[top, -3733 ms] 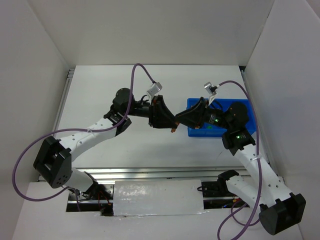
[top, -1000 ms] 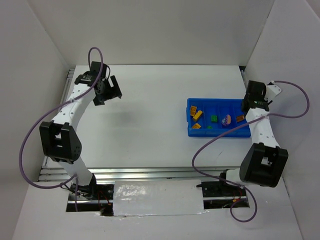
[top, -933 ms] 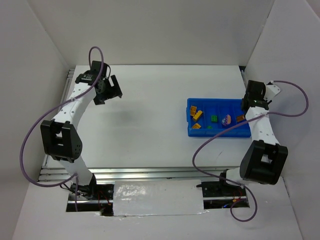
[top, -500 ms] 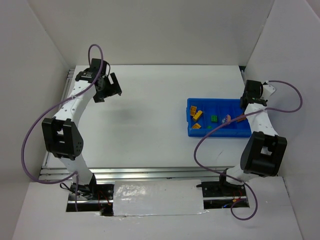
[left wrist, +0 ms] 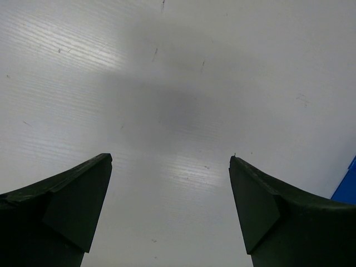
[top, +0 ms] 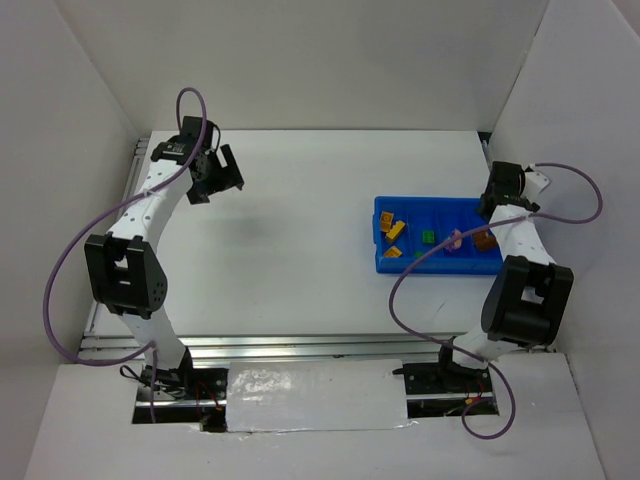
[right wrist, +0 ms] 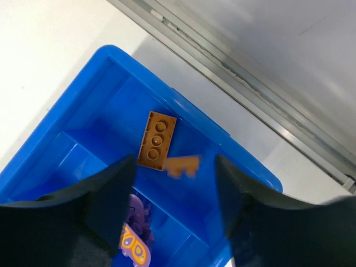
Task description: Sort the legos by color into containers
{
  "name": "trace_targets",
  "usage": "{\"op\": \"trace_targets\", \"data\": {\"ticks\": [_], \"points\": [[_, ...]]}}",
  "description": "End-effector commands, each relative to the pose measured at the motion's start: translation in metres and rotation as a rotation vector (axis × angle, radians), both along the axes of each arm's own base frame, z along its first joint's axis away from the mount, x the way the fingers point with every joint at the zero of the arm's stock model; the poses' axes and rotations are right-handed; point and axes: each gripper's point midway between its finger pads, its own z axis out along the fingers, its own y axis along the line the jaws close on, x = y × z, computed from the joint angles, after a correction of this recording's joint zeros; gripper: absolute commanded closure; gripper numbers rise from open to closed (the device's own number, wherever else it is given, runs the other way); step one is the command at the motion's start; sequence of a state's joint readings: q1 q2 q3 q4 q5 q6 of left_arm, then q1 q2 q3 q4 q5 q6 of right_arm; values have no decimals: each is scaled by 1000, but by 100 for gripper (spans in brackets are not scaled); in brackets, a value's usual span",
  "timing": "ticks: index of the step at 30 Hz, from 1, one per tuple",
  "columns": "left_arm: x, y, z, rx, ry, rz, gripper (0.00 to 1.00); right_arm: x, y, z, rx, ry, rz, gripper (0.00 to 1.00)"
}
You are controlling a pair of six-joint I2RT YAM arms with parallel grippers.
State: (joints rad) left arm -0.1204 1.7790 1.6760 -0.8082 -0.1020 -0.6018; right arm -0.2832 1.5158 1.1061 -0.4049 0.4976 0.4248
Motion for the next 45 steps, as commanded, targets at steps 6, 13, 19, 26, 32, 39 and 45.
{"op": "trace_targets", "data": {"ticks": [6, 13, 19, 26, 32, 39, 45], "points": [[0, 3, 21, 6, -59, -16, 0, 16, -8, 30, -21, -74, -6, 1], [9, 2, 41, 17, -109, -44, 0, 23, 26, 123, 51, -317, 131, 0], [31, 21, 93, 96, -202, 40, 1, 20, 78, 193, 92, -470, 373, 0], [17, 42, 133, 149, -272, 156, 1, -16, 130, 275, 9, -576, 518, 0], [-13, 49, 194, 269, -427, 178, 0, -71, 152, 319, -46, -695, 546, 0], [-80, 56, 221, 348, -520, 229, 0, -129, 144, 352, -153, -784, 523, 0], [-115, 83, 218, 411, -515, 343, 0, -149, 142, 346, -151, -803, 524, 0]]}}
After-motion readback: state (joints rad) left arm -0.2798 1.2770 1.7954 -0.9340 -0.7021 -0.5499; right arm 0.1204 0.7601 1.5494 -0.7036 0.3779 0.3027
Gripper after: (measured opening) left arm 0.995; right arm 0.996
